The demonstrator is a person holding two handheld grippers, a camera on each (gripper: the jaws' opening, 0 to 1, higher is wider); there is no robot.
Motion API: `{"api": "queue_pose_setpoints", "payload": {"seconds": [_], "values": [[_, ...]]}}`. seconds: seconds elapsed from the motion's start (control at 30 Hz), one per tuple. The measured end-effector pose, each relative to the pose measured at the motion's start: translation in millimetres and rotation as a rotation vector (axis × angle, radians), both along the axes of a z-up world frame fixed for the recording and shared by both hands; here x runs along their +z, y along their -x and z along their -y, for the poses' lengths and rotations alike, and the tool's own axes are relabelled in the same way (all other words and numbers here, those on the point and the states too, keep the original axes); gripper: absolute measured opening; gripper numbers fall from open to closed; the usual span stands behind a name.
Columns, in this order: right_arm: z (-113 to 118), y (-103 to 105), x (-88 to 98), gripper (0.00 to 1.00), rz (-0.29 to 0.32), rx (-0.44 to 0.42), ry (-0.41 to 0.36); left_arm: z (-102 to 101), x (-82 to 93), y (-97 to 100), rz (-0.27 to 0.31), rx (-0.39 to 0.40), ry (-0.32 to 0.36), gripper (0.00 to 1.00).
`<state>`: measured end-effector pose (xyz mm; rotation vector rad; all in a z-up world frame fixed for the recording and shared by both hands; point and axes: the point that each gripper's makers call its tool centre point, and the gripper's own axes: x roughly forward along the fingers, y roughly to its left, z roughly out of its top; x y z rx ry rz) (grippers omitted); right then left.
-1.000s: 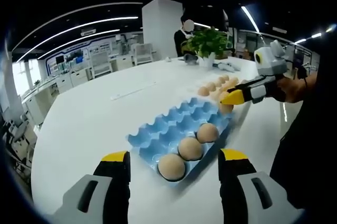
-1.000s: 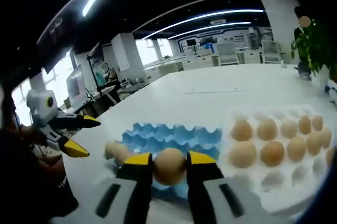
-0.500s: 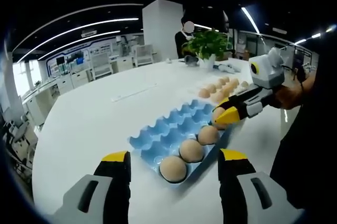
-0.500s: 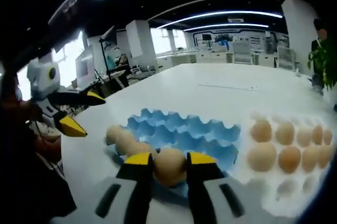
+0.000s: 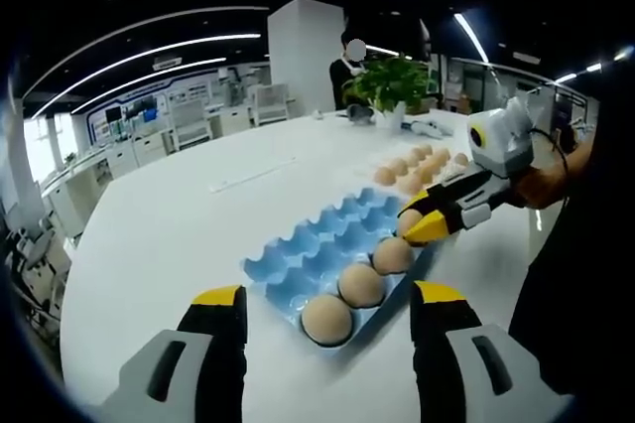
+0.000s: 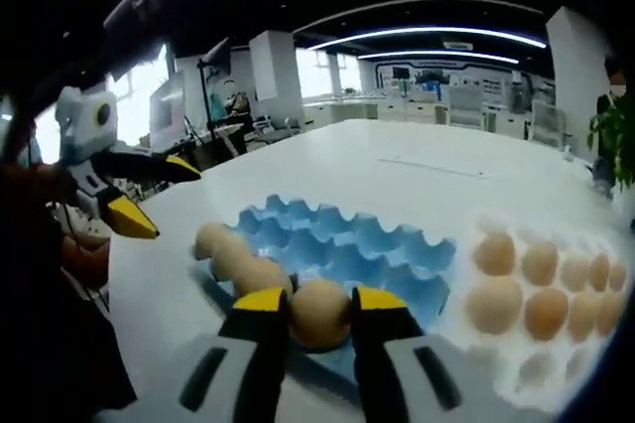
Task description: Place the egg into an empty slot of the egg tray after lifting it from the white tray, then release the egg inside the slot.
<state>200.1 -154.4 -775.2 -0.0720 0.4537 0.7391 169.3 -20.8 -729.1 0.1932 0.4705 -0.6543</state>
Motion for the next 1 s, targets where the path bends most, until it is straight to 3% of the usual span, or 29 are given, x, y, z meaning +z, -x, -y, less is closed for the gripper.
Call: {"api": "queue_pose_setpoints", "payload": {"seconds": [0.3,0.5,0.63,0.87,1.0], "values": [[-2,1,-0.4,0.25,0.057,0.042,0.044,-1,0.6,0.3,-0.003,0.002,-0.002,0.66],[-2,6,1.4,0.25,0.071,0.054,0.062,-2,3.8,-1.7,0.008,0.011,0.003,0.67],[5,12,0.5,0.25,0.048,0.041,0.043,-1,3.9,-0.9,0.005,0.006,0.002,0.67],[30,16,-0.6,0.25,-0.024,-0.067,-0.037,0,5.3,-0.8,0.007,0.005,0.009,0.66],[51,12,1.9,0.24,-0.031,-0.141,-0.064,1,4.8,0.3,0.006,-0.001,0.005,0.66]]}}
